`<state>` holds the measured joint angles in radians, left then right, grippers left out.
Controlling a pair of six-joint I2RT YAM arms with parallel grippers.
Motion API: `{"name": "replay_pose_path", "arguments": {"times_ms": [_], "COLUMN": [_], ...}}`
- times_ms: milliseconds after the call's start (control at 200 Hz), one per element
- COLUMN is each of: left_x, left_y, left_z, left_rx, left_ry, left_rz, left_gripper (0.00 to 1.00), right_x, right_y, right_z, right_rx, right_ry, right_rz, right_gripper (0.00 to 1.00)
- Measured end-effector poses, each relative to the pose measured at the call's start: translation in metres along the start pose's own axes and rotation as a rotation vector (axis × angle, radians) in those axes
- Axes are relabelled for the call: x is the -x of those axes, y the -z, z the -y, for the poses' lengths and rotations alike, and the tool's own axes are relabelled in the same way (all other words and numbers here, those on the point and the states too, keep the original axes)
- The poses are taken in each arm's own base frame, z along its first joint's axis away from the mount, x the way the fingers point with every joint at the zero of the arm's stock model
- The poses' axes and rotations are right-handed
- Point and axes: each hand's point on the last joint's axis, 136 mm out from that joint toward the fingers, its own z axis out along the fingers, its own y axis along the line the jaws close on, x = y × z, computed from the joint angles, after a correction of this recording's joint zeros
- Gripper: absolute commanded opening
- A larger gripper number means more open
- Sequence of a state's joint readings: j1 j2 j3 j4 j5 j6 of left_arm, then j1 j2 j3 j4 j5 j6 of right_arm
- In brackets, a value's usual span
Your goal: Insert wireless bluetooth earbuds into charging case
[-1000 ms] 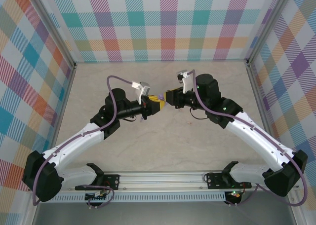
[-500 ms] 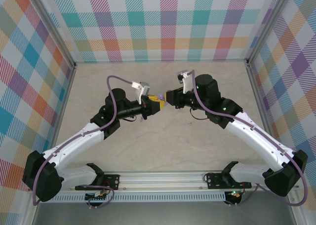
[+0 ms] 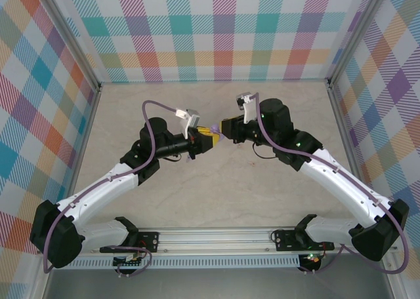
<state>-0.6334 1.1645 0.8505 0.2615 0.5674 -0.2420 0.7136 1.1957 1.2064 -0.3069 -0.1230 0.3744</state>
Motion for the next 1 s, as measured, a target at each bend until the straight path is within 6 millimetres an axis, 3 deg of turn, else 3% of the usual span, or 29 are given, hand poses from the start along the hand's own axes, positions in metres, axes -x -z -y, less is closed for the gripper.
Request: {"name": "replay_pose_path", "arguments": {"times_ms": [595, 1000], "left_x": [-0.002, -0.002], "left_y": [-0.004, -0.004], "left_z": [-0.004, -0.004], "left_rx": [0.006, 0.006], "left_ry": [0.047, 0.054], "left_rz": [-0.005, -0.006], "left_gripper": [0.14, 0.13], "right_x": [0.001, 0.001], "right_y": [-0.001, -0.003], "right_z": [-0.006, 0.004], "right_rx": [0.018, -0.042], "right_ry": [0.003, 0.003], "right_rz": [0.008, 0.023], "right_gripper": [0.21, 0.21]}}
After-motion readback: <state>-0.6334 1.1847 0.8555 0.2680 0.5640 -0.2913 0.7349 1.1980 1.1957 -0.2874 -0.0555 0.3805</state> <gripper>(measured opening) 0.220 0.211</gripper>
